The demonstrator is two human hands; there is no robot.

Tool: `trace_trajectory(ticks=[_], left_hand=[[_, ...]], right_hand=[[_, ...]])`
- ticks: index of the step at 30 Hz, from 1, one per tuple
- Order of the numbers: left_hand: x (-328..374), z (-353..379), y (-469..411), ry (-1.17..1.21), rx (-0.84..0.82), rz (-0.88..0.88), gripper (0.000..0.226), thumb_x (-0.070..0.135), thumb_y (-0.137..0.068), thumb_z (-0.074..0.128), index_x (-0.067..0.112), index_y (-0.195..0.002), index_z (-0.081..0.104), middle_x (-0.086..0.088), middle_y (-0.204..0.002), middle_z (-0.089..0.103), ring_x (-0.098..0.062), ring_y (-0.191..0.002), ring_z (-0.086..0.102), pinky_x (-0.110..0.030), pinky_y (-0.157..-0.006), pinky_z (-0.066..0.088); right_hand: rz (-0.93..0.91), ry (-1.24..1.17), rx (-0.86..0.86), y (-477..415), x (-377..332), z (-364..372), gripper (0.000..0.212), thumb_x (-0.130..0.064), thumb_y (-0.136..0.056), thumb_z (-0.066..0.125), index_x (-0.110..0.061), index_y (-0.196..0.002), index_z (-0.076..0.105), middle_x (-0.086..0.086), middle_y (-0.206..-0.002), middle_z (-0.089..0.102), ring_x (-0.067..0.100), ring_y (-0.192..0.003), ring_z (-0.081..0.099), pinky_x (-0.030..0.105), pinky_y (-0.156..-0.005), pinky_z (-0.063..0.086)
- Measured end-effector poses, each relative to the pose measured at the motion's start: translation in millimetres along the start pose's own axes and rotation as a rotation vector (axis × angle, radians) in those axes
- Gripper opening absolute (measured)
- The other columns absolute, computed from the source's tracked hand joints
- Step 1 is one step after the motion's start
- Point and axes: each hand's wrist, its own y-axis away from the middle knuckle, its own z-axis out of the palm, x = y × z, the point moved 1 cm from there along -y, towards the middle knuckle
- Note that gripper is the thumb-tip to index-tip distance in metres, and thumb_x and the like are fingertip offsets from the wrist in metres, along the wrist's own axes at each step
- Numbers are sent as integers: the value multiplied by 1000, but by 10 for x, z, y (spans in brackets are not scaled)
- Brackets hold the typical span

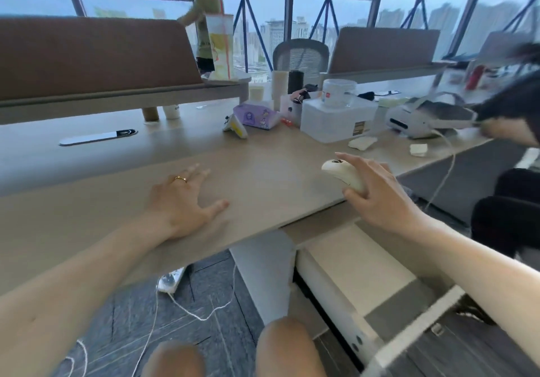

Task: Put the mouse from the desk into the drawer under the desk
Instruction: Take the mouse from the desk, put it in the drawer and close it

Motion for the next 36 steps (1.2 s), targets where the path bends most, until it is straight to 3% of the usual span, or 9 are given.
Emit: trace_trajectory(ticks=[5, 10, 13, 19, 23, 27, 31, 36], left_hand=[[1104, 145, 150, 98, 5, 268, 102, 87, -65, 29, 32, -151, 36, 1, -162, 32, -24, -145, 31, -42, -116, 26], [1816, 397, 283, 126, 35, 552, 88, 78, -79, 48, 27, -150, 39, -1, -157, 40, -24, -139, 37, -43, -114, 32], [2094, 574, 373, 80, -5, 680, 90, 75, -80, 52, 26, -153, 31, 1, -159, 35, -21, -143, 31, -42, -116, 29], [2178, 1062, 379, 37, -263, 533, 120, 79, -66, 62, 25, -158, 8, 0, -167, 10, -21, -151, 7, -45, -121, 13], [2028, 1290, 333, 36, -339, 459, 131, 81, -64, 62, 25, -159, -9, 3, -168, -12, -18, -151, -13, -41, -122, -5], [1980, 1400, 355, 71, -248, 459, 133, 86, -63, 57, 25, -157, -14, 3, -167, -16, -16, -151, -13, -39, -121, -5], [1966, 1496, 361, 56, -116, 460, 136, 93, -58, 50, 21, -158, -8, 3, -169, -6, -17, -151, -2, -39, -120, 5], [1929, 1541, 348, 41, -42, 488, 135, 95, -58, 46, 20, -159, -4, 3, -169, 1, -18, -149, 6, -38, -116, 13]], right_hand=[[125, -11, 13, 527, 366, -268, 65, -23, -90, 60, -37, -149, 38, 3, -135, 57, 24, -121, 39, 51, -103, 38], [247, -21, 36, 963, 663, -401, 64, -22, -90, 60, -39, -147, 37, 4, -127, 56, 24, -117, 40, 53, -105, 36], [312, -14, 21, 1134, 809, -398, 62, -21, -90, 60, -36, -146, 37, 3, -126, 56, 24, -118, 41, 54, -106, 36], [444, 9, -56, 1247, 948, -246, 60, -22, -93, 62, -34, -146, 38, -5, -115, 47, 19, -113, 41, 44, -102, 26], [477, 21, -152, 1191, 1027, 5, 67, -27, -90, 65, -36, -148, 32, 1, -122, 54, 30, -124, 47, 54, -109, 36], [510, 140, -330, 1027, 1077, 308, 75, -28, -88, 66, -28, -151, 26, 11, -143, 50, 35, -134, 41, 53, -110, 36], [525, 229, -486, 920, 1127, 628, 78, -25, -86, 64, -21, -153, 24, 16, -140, 48, 39, -131, 42, 52, -103, 41], [558, 261, -622, 805, 1181, 903, 86, -13, -86, 66, -27, -155, 18, 15, -146, 40, 38, -134, 41, 52, -103, 47]])
